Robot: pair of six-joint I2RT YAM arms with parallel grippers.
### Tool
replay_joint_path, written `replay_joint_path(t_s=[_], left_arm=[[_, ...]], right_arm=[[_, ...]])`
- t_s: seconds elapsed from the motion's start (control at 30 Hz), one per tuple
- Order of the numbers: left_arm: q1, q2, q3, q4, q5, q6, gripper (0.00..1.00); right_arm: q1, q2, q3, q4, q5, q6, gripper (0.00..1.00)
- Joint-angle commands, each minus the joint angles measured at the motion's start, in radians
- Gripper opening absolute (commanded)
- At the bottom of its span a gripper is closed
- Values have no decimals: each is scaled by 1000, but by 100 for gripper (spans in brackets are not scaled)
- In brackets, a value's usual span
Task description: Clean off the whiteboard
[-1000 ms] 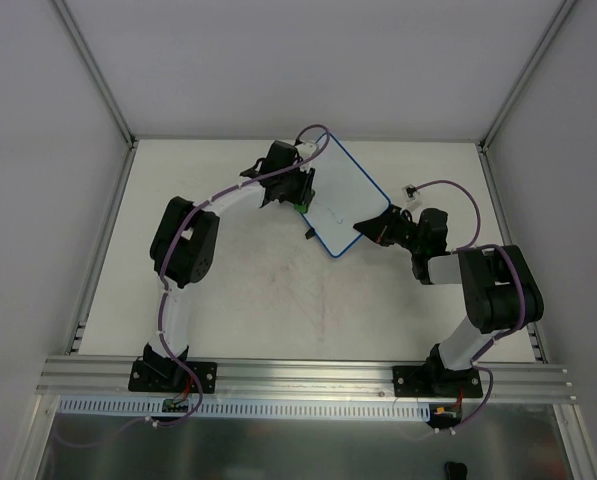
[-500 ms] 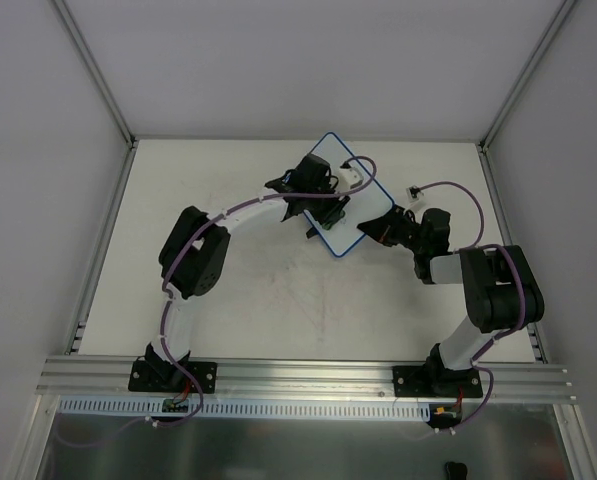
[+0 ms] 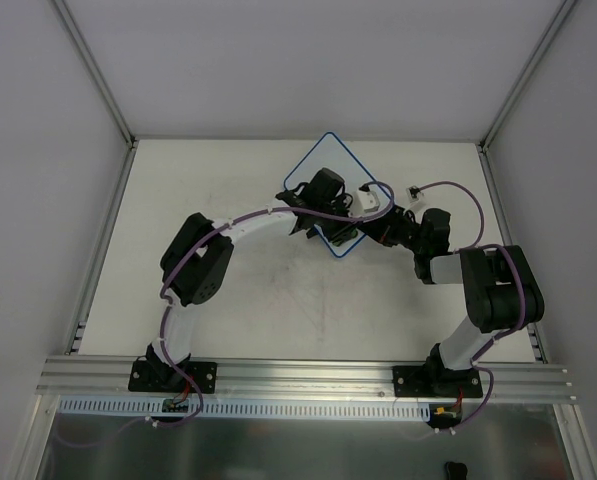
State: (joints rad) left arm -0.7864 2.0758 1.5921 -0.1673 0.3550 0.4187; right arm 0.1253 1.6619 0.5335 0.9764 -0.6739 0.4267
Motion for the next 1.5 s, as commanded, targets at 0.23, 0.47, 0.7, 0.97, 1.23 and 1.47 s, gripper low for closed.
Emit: replay_joint_path(t_s=[0.23, 0.47, 0.7, 0.97, 1.23, 1.47], left_arm=[[87, 125, 98, -28, -45, -178, 0], [206, 80, 51, 46, -90, -365, 0], [288, -155, -213, 273, -97, -501, 0], [294, -560, -535, 183, -332, -713, 0], [308, -890, -750, -61, -482, -906, 10], [351, -1026, -834, -299, -612, -1057, 0]], right_arm=[[27, -34, 42, 183, -112, 34, 0], [28, -42, 33, 182, -113, 30, 0], [28, -36, 31, 185, -112, 29, 0], [27, -36, 28, 189, -112, 34, 0], [27, -44, 22, 197, -108, 32, 0], [28, -34, 17, 214, -108, 37, 0]])
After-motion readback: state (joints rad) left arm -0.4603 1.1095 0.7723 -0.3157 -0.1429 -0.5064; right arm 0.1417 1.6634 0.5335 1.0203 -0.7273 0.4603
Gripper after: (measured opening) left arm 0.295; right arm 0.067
